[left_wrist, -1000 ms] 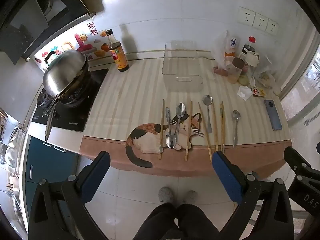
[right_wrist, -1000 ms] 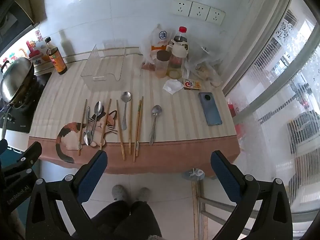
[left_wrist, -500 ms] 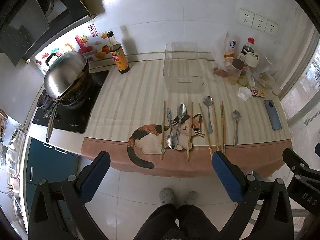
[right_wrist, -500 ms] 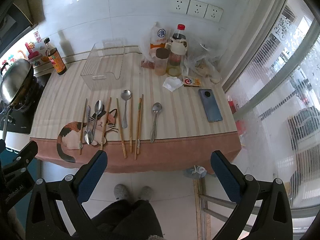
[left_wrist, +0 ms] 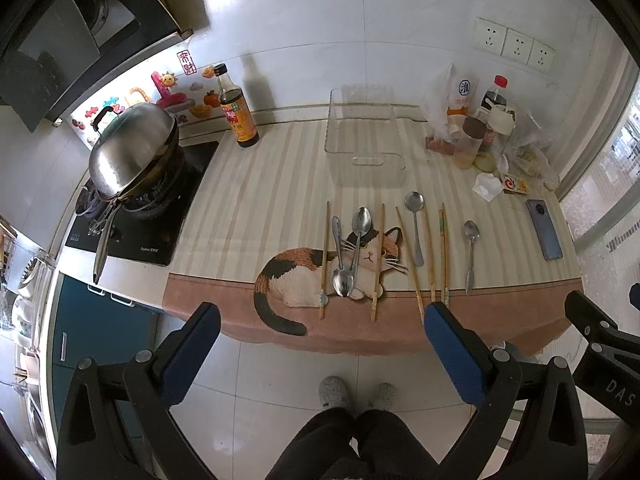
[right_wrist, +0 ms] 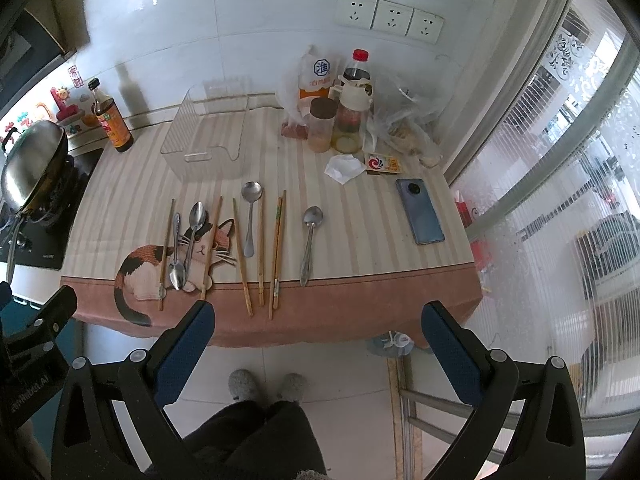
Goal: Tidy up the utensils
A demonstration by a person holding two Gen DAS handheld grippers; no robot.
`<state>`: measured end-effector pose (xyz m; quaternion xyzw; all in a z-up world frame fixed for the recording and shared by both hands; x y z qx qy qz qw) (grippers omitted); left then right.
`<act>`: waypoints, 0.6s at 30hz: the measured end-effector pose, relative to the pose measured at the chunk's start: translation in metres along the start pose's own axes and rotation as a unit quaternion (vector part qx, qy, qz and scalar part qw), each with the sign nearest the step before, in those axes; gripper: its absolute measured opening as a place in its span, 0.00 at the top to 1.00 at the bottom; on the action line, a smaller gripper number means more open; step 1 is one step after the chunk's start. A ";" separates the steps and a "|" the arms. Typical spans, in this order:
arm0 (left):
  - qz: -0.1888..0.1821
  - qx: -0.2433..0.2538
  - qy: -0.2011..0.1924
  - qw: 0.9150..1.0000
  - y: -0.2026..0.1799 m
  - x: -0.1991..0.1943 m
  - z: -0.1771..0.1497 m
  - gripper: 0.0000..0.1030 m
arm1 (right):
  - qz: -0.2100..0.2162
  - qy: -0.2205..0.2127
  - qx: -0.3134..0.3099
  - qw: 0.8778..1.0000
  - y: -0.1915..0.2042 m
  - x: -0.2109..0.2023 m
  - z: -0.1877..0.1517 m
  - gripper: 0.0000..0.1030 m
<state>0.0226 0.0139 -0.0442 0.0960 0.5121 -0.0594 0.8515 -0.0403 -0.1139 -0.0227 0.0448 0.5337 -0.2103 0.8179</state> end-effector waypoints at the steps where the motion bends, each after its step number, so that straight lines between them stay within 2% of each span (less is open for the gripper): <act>1: 0.001 0.000 0.000 1.000 0.001 -0.001 0.000 0.00 | 0.000 0.000 0.000 1.000 0.000 0.000 0.000 0.00; 18: 0.000 -0.003 -0.002 1.000 -0.002 -0.007 -0.008 0.00 | 0.004 -0.004 -0.005 1.000 0.003 -0.004 -0.003 0.00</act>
Point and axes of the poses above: each gripper's, at about its wrist camera, not at the fingertips, and x roughly the way its jaws point, y to its left, z to its top, the point moved 6 cm from there along x, roughly the way its jaws point
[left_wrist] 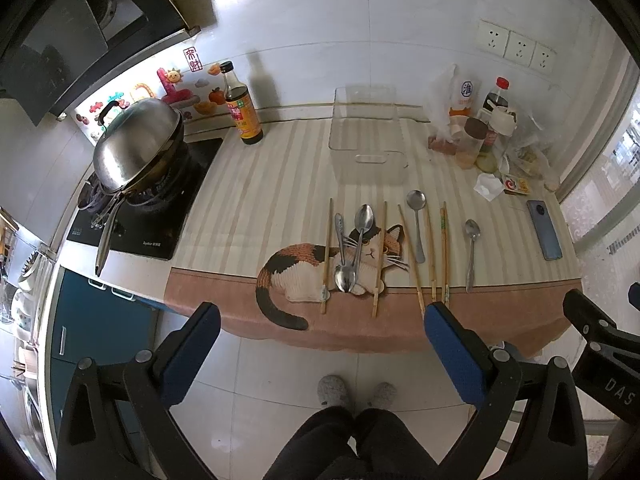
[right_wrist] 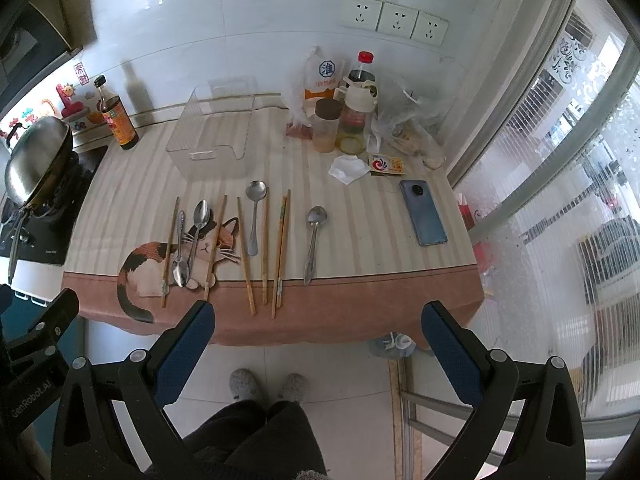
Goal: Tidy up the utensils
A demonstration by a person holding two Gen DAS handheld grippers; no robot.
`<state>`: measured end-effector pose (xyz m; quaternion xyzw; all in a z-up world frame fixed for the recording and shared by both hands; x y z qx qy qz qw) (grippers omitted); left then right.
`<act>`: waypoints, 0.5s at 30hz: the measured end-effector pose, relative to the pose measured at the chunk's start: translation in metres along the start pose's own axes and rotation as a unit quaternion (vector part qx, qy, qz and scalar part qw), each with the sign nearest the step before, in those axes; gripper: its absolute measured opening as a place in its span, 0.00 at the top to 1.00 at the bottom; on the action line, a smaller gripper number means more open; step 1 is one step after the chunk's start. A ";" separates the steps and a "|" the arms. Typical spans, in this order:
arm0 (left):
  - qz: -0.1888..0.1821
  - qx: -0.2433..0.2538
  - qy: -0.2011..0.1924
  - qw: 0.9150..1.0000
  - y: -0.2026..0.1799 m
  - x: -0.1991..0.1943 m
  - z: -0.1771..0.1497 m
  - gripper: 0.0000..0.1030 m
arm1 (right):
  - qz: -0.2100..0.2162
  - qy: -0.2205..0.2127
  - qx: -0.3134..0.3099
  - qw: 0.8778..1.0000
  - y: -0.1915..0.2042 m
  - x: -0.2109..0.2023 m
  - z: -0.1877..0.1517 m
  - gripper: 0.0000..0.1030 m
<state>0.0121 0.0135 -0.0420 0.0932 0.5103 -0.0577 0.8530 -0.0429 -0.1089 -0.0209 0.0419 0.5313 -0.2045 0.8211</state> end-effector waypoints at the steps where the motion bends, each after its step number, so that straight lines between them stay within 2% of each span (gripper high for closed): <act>1: 0.000 0.000 -0.001 1.000 0.000 -0.001 0.000 0.00 | 0.000 -0.001 0.000 1.000 0.000 -0.001 -0.001 0.00; 15: -0.003 -0.006 -0.012 1.000 -0.005 -0.014 -0.005 0.00 | 0.000 -0.015 0.001 1.000 -0.002 -0.015 -0.011 0.00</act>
Point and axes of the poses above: each gripper's, at about its wrist camera, not at the fingertips, and x roughly the way its jaws point, y to its left, z to its top, the point moved 6 cm from there along x, roughly the way its jaws point
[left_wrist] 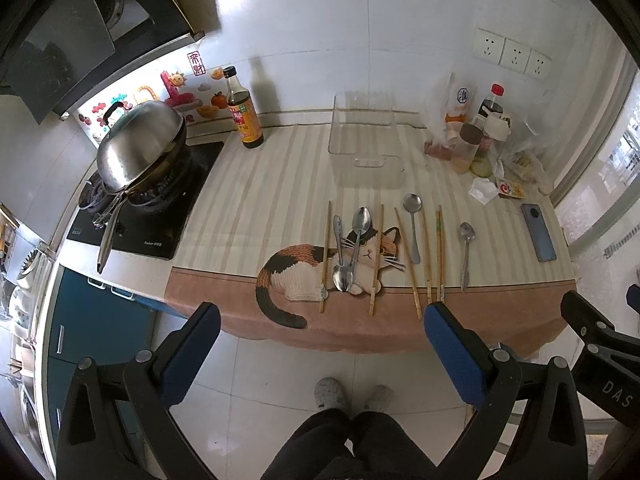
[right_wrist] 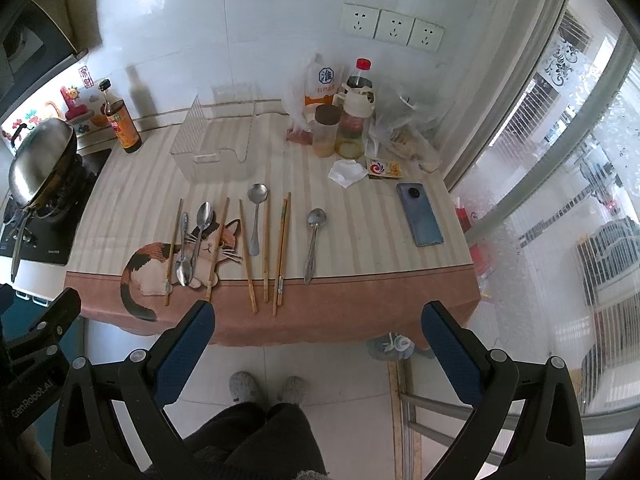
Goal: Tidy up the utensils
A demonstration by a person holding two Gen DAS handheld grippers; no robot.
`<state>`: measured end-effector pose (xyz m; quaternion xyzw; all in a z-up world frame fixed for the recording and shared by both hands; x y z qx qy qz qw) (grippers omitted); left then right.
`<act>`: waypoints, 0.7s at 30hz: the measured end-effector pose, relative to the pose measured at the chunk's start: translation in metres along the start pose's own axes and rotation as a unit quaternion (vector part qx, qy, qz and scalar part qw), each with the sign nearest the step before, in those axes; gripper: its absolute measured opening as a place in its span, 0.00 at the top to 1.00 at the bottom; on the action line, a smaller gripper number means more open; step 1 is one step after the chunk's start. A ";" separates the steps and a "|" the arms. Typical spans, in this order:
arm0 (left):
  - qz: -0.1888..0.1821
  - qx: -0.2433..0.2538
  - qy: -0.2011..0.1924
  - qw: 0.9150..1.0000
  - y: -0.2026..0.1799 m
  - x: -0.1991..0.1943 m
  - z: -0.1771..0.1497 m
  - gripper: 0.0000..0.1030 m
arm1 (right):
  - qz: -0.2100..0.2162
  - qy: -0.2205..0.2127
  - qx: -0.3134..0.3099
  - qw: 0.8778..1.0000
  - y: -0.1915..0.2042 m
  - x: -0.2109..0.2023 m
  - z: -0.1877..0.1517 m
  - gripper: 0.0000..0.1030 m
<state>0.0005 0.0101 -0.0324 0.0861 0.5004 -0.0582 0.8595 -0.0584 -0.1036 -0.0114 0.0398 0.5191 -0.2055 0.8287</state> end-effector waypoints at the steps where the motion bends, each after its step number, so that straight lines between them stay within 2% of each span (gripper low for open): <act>1: 0.000 0.000 0.000 1.000 0.001 0.000 -0.001 0.00 | 0.000 -0.001 0.000 1.000 0.000 -0.001 0.000 0.00; 21: 0.004 -0.010 -0.014 1.000 -0.010 -0.008 -0.003 0.00 | 0.013 -0.010 -0.006 1.000 -0.012 -0.006 0.001 0.00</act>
Point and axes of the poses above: each gripper's, at about its wrist camera, not at the fingertips, and x roughly the way its jaws point, y to its left, z to its top, the point moved 6 cm from there along x, roughly the way its jaws point
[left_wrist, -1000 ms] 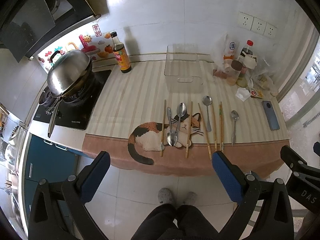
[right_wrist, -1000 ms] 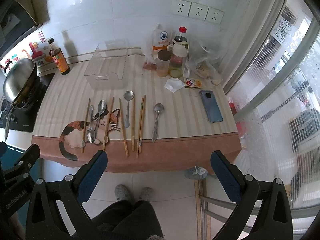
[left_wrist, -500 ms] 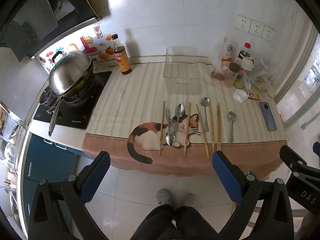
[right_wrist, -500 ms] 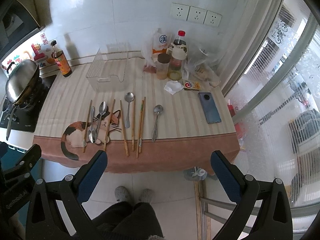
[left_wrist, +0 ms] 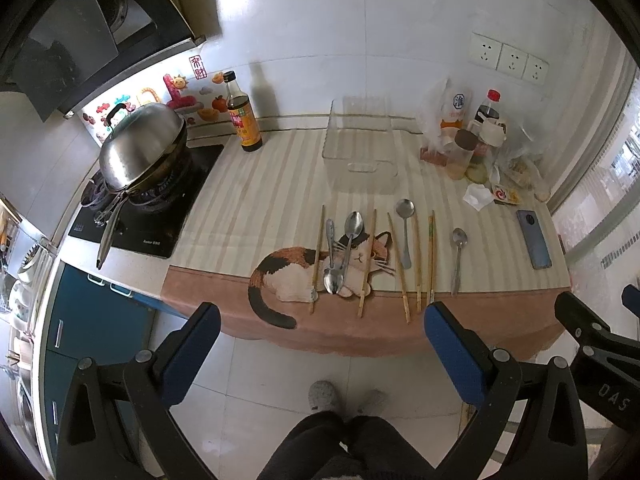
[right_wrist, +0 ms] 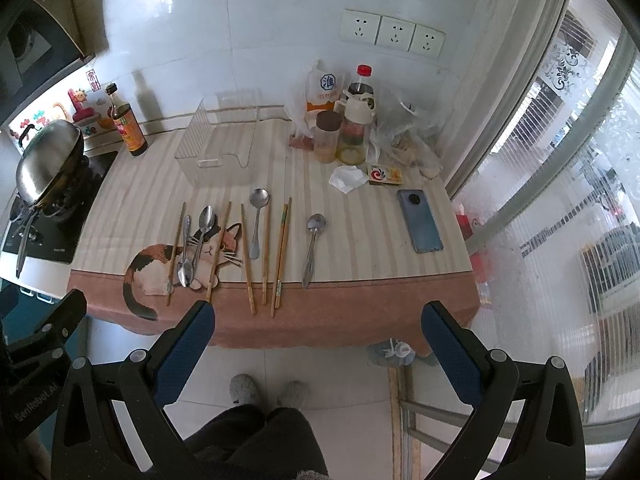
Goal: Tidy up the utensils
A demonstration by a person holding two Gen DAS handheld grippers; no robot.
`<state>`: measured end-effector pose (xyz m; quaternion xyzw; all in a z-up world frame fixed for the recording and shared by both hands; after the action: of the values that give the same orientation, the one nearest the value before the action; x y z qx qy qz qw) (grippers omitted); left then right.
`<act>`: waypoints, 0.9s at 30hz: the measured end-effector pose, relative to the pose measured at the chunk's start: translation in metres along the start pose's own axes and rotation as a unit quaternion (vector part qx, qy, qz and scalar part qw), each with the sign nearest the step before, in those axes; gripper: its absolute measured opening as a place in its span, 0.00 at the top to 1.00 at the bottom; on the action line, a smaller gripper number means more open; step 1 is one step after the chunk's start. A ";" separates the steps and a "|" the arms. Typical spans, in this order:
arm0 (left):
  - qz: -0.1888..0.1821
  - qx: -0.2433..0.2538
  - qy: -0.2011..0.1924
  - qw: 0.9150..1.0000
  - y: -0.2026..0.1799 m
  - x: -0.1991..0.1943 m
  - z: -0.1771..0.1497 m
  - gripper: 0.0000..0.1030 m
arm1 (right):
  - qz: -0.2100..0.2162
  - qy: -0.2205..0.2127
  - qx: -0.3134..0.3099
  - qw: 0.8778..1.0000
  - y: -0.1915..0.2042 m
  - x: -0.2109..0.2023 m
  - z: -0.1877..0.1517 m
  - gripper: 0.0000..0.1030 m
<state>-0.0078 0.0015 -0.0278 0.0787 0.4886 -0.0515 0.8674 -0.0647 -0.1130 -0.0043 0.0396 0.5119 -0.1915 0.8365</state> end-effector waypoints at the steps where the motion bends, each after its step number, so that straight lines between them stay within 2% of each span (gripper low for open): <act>1: 0.002 -0.002 -0.007 1.000 -0.001 0.001 0.003 0.00 | 0.002 0.000 0.000 1.000 -0.001 0.002 0.001 0.00; 3: 0.008 -0.006 -0.019 1.000 -0.001 0.007 0.011 0.00 | 0.009 0.000 0.003 1.000 -0.005 0.007 0.004 0.00; 7: 0.047 -0.013 -0.042 0.998 0.014 0.029 0.029 0.00 | 0.038 -0.014 0.030 0.999 -0.010 0.025 0.013 0.00; 11: 0.080 -0.024 -0.036 0.996 0.036 0.071 0.044 0.00 | 0.047 -0.009 0.059 0.997 -0.017 0.062 0.023 0.00; 13: 0.088 -0.026 -0.015 0.996 0.047 0.098 0.048 0.00 | 0.051 0.005 0.068 0.996 -0.018 0.083 0.025 0.01; 15: 0.091 -0.026 0.010 0.996 0.056 0.128 0.049 0.00 | 0.054 0.018 0.078 0.995 -0.019 0.107 0.027 0.08; 17: 0.089 -0.025 0.042 0.995 0.065 0.161 0.048 0.00 | 0.053 0.037 0.083 0.994 -0.017 0.134 0.028 0.22; 20: 0.065 -0.023 0.091 0.993 0.067 0.204 0.041 0.01 | 0.060 0.070 0.098 0.991 -0.015 0.173 0.027 0.35; 22: 0.043 -0.018 0.131 0.990 0.064 0.234 0.032 0.08 | 0.067 0.090 0.115 0.987 -0.013 0.198 0.024 0.42; 24: 0.015 -0.015 0.172 0.985 0.059 0.264 0.023 0.24 | 0.071 0.118 0.128 0.982 -0.010 0.222 0.019 0.46; 26: -0.006 -0.010 0.199 0.980 0.053 0.286 0.017 0.31 | 0.073 0.139 0.137 0.978 -0.007 0.240 0.014 0.51; 27: -0.016 -0.007 0.211 0.977 0.050 0.297 0.014 0.40 | 0.072 0.149 0.138 0.976 -0.004 0.250 0.012 0.52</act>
<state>0.1661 0.0439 -0.2704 0.0740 0.6623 -0.0446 0.7443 0.0448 -0.1902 -0.2155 0.2196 0.5953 -0.1919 0.7487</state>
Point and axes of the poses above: each gripper's, at about its wrist camera, not at the fingertips, and x roughly the way its jaws point, y to its left, z to its top, the point moved 6 cm from there along x, roughly the way its jaws point
